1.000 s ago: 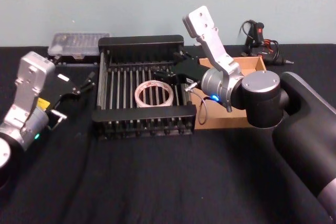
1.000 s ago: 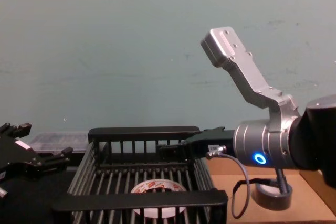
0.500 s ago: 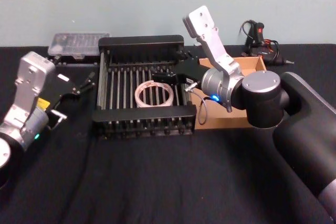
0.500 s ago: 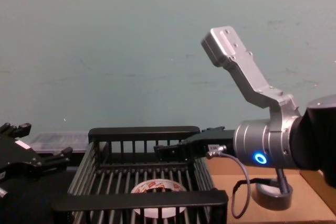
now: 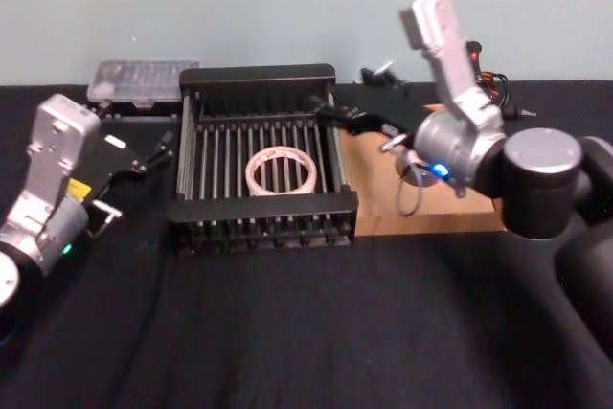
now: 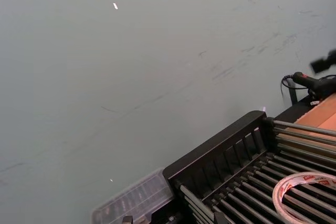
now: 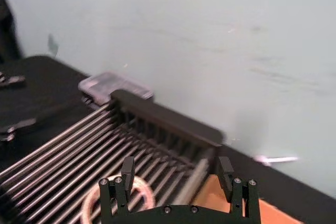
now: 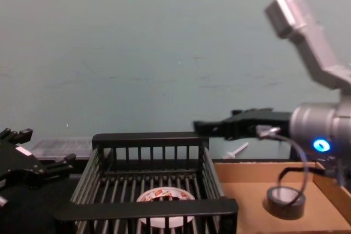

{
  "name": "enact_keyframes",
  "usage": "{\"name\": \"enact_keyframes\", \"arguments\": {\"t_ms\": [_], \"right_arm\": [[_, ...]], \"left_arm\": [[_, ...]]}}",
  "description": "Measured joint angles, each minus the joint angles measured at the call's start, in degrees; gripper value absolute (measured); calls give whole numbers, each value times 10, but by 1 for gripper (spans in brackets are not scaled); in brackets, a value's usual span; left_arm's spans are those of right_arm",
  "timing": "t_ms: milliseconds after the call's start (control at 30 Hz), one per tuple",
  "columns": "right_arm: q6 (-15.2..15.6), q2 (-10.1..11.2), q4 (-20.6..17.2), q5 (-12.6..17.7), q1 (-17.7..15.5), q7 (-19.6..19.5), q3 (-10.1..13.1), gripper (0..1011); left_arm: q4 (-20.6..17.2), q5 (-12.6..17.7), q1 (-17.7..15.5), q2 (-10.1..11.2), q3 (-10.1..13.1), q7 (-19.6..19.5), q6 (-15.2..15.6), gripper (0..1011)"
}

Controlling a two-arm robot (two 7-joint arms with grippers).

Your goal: Pick up the white tape and place it into the black box , Pick up the silver tape and place it into the brown box.

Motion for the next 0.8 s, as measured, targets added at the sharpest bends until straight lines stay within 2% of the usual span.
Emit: {"name": "enact_keyframes", "arguments": {"t_ms": [167, 433, 800], "right_arm": [[-12, 15, -41, 2, -36, -28, 37, 1002], [-37, 25, -62, -20, -77, -69, 73, 1002], [-81, 26, -43, -77, -108, -115, 82, 1002]], "left_arm": [[0, 0, 0, 0, 0, 0, 0, 1001], [0, 0, 0, 0, 0, 0, 0, 1001], [0, 0, 0, 0, 0, 0, 0, 1001]]}}
